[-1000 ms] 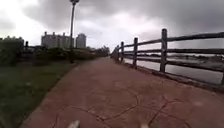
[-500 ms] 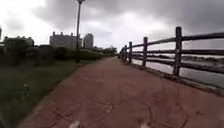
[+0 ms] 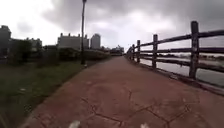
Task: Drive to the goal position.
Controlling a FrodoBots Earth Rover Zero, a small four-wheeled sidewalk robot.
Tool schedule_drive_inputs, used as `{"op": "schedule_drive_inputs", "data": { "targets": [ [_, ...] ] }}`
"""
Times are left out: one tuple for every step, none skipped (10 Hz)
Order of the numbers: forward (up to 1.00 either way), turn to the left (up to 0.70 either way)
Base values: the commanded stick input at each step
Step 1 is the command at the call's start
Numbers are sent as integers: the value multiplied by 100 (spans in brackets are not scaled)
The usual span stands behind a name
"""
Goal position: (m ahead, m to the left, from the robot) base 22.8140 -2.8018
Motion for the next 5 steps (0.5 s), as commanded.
{"op": "schedule_drive_inputs", "data": {
  "targets": [
    [70,0],
    [70,0],
    [70,0],
    [70,27],
    [70,21]
  ]
}}
